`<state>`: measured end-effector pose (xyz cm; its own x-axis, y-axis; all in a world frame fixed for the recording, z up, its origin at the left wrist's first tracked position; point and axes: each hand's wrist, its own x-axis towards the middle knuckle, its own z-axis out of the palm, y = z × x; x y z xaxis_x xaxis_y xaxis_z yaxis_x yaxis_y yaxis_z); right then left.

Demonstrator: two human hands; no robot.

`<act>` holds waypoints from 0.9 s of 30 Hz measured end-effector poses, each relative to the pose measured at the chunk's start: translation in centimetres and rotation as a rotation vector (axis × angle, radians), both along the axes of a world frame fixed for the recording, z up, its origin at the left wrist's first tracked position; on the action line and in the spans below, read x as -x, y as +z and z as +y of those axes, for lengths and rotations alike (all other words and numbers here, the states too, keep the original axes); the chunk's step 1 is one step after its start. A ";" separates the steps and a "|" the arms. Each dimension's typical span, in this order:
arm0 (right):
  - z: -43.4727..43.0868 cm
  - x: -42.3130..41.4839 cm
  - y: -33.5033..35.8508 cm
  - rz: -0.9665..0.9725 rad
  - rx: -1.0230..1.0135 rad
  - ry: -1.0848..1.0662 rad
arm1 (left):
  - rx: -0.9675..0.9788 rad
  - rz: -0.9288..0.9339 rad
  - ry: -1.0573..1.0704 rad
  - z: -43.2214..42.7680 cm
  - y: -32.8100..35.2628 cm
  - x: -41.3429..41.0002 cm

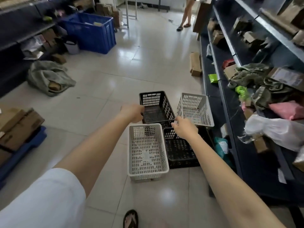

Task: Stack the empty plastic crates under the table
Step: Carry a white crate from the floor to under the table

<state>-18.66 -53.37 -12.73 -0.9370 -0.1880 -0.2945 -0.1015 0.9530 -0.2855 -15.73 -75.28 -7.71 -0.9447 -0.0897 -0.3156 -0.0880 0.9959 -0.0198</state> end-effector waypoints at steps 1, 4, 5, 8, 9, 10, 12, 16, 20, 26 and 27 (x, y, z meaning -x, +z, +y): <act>-1.0 0.6 -0.4 -0.019 -0.010 0.005 | 0.008 -0.015 0.005 -1.1 -0.3 0.5; -3.1 3.1 -1.5 -0.048 -0.034 0.023 | 0.016 -0.068 0.025 -3.2 -1.1 2.8; -3.5 4.0 -1.7 -0.050 -0.041 0.026 | 0.011 -0.077 0.032 -3.6 -1.3 3.8; -4.6 6.9 -2.1 -0.056 -0.076 0.034 | -0.039 -0.081 0.066 -4.4 -1.7 6.8; -4.8 7.8 -2.2 -0.061 -0.080 0.035 | -0.051 -0.076 0.067 -4.4 -1.8 7.7; -5.1 8.7 -2.3 -0.062 -0.075 0.033 | -0.056 -0.070 0.060 -4.5 -2.1 8.8; -5.5 10.4 -2.7 -0.056 -0.054 0.009 | -0.046 -0.079 0.033 -4.8 -2.8 11.0; -6.2 13.4 -3.5 -0.069 -0.060 -0.037 | -0.051 -0.105 -0.037 -5.6 -4.1 15.7; -6.7 15.9 -5.2 -0.067 -0.062 -0.126 | -0.046 -0.090 -0.166 -6.1 -5.7 20.7; -9.5 17.3 -8.4 -0.155 -0.060 -0.410 | -0.020 -0.149 -0.470 -6.9 -9.1 28.7; -10.3 17.1 -8.6 -0.167 -0.057 -0.479 | -0.028 -0.161 -0.537 -7.0 -9.4 29.8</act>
<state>-35.77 -63.66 -21.35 -0.8533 0.2714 -0.4452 0.3930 0.8959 -0.2070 -45.50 -82.27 -17.15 -0.7950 0.4009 -0.4551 0.4335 0.9004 0.0359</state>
